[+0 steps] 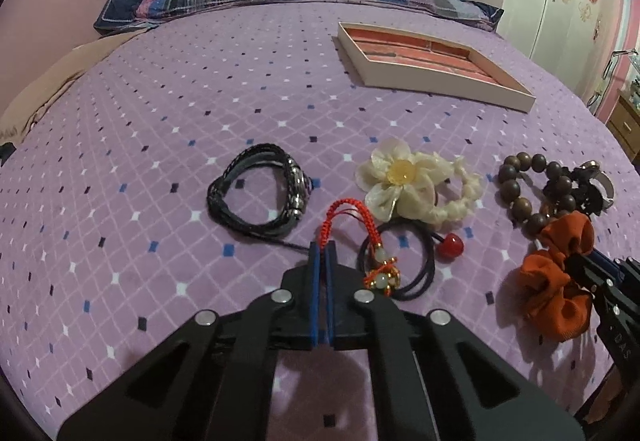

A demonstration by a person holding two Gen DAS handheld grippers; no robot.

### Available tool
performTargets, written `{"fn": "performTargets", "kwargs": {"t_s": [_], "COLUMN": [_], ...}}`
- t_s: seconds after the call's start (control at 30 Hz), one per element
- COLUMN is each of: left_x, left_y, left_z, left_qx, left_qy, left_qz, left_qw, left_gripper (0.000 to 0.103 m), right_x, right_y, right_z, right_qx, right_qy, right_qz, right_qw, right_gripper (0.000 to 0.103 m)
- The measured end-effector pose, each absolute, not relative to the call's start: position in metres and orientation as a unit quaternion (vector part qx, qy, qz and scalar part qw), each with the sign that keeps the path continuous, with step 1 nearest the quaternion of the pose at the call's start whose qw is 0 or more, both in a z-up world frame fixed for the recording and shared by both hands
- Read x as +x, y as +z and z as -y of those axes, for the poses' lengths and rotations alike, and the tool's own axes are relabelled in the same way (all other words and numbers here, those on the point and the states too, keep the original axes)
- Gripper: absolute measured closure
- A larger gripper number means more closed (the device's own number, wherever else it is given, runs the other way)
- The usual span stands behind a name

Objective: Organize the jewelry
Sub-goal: 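Grasp the red cord bracelet with the left gripper while the right gripper grasps the orange scrunchie, then lift and carry the red cord bracelet and orange scrunchie over the cream tray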

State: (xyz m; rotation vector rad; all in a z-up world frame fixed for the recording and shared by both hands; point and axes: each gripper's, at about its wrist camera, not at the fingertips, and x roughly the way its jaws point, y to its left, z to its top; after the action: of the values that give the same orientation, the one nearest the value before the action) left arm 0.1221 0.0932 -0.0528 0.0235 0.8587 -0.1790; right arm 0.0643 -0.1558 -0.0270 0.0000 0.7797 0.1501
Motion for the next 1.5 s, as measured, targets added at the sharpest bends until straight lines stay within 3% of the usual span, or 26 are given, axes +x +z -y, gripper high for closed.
{"fn": "performTargets", "kwargs": {"t_s": [1.0, 1.5], "left_x": [0.105, 0.193], "left_y": [-0.001, 0.055], "left_z": [-0.086, -0.036], "left_qx": [-0.001, -0.004], "left_qy": [-0.090, -0.099], "left_qz": [-0.354, -0.314], "left_qw": [0.931, 0.944], "left_gripper": [0.100, 0.100], "right_x": [0.072, 0.165], "right_y": [0.000, 0.053], "right_z": [0.179, 0.224], "right_qx": [0.012, 0.005], "right_qy": [0.097, 0.086], "right_qz": [-0.340, -0.293], "right_qw": [0.935, 0.952], "right_gripper": [0.092, 0.092]}}
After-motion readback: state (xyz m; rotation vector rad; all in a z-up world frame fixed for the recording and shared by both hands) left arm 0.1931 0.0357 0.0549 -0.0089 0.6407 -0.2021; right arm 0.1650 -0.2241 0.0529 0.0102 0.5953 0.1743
